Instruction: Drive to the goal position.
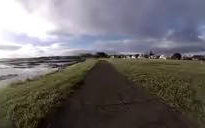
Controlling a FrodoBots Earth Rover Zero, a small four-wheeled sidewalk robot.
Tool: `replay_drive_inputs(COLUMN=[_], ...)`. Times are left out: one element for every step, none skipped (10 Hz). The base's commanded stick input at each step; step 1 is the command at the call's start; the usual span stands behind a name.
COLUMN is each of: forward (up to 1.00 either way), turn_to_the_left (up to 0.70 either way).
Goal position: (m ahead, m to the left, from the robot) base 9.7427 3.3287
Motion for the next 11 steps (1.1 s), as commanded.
replay_drive_inputs(forward=[0.70,0.70,0.70,0.70,0.70,0.70,0.70,0.70,0.70,0.61,0.45], turn_to_the_left=[0.00,0.00,0.00,0.00,0.00,0.00,0.00,0.00,0.00,0.00,0.00])
